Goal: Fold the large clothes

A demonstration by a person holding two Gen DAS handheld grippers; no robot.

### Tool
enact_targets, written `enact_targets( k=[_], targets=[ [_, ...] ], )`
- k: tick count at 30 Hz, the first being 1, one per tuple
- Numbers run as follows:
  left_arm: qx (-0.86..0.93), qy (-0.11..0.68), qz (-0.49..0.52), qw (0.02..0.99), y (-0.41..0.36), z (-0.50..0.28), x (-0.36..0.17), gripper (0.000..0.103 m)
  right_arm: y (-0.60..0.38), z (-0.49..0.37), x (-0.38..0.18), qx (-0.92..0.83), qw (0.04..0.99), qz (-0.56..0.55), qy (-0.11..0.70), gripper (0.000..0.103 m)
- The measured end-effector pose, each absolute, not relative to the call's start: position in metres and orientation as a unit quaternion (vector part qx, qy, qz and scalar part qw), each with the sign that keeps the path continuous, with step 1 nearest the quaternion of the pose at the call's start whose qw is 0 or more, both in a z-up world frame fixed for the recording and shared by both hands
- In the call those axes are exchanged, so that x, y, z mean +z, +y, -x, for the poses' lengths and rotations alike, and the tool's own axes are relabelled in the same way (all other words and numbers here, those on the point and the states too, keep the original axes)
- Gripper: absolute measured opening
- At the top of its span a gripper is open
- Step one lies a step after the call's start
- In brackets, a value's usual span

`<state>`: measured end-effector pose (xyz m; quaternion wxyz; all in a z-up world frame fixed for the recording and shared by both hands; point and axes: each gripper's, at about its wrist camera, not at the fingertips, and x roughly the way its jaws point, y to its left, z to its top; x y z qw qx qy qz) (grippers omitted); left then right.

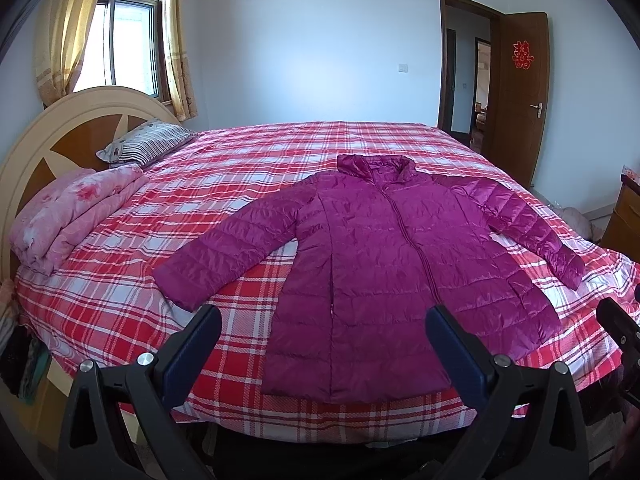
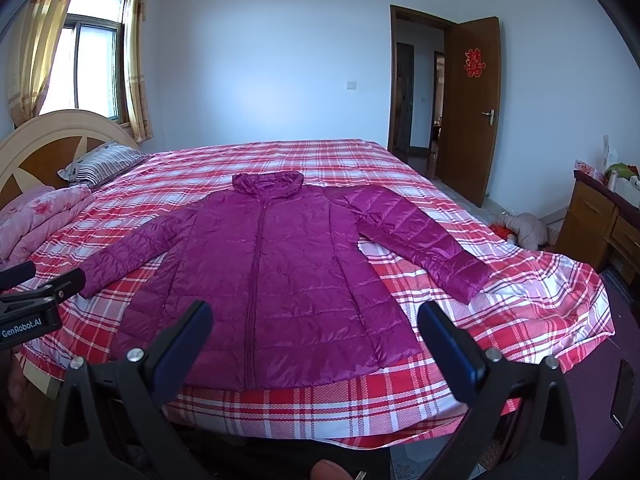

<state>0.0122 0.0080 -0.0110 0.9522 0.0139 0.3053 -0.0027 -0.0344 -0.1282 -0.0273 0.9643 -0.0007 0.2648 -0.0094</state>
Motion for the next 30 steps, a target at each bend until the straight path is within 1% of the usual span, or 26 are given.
enact_targets(
  k=[8,14,18,21,23,27,30],
  targets=[
    [-0.012,0.326,-0.019,0.945,0.006,-0.027,-0.026,0.102,-0.134,0.028,-0.036,0.011,0.963,-0.016,0.27,0.103],
    [-0.021,0.344,-0.032,0.938,0.004,-0.059,-0.048,0.102,-0.151,0.006,-0.059,0.032,0.963,-0.043,0.264,0.103],
    [-0.011,0.338,-0.051,0.94,0.004,-0.098,-0.064,0.102,-0.173,-0.024,-0.086,0.017,0.95,-0.036,0.31,0.103],
    [0.002,0.34,-0.065,0.938,0.005,-0.131,-0.079,0.102,-0.209,-0.052,-0.11,-0.018,0.934,-0.056,0.353,0.103],
    [0.017,0.347,-0.071,0.935,0.006,-0.16,-0.093,0.102,-0.253,-0.073,-0.125,-0.053,0.92,-0.111,0.373,0.103],
    [0.035,0.351,-0.078,0.932,0.007,-0.196,-0.114,0.102,-0.323,-0.096,-0.13,-0.122,0.898,-0.19,0.377,0.103],
    [0.048,0.359,-0.077,0.929,0.008,-0.217,-0.128,0.102,-0.359,-0.115,-0.124,-0.163,0.898,-0.181,0.366,0.102]
  ],
)
